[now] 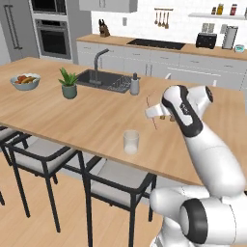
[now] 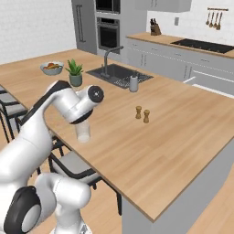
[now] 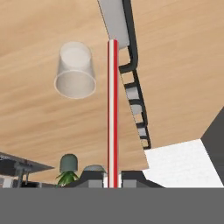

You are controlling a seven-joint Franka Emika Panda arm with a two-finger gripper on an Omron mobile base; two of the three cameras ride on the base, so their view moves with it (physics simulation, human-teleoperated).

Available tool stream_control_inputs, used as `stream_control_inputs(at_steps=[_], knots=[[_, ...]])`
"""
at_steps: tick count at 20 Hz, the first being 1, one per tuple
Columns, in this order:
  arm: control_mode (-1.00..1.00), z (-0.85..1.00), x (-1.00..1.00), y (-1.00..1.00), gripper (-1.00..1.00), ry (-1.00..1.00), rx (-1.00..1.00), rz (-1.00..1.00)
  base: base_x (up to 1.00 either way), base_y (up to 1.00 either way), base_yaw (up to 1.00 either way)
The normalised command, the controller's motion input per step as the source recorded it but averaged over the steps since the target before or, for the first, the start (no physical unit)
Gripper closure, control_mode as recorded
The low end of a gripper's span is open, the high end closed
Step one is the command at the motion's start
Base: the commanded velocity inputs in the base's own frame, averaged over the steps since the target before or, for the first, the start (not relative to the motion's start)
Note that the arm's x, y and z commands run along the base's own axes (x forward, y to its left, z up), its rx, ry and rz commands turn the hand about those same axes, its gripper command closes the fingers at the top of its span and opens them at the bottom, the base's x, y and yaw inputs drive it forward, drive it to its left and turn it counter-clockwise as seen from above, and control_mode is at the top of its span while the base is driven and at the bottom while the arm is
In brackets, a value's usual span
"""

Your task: Take a straw from the drawer in front and place it inside the glass cup on the dining counter.

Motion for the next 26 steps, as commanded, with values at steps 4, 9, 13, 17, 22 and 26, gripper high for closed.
stream_control_inputs(at_steps=[4,9,13,17,22,26], knots=[[-1.0,0.0,0.64,0.55,1.0,0.01,0.07,0.01,0.0,0.0,0.0],[-1.0,-0.11,0.43,0.67,1.0,0.1,0.02,0.0,0.0,0.0,0.0],[-1.0,-0.27,0.36,0.29,1.0,0.02,0.02,0.0,0.0,0.0,0.0],[-1.0,-0.48,0.04,-0.17,1.0,0.0,0.1,0.0,0.0,0.0,0.0],[-1.0,-0.45,0.02,-0.25,1.0,0.0,0.08,-0.02,0.0,0.0,0.0],[-1.0,-0.33,0.04,-0.03,1.0,0.0,0.0,0.0,0.0,0.0,0.0]])
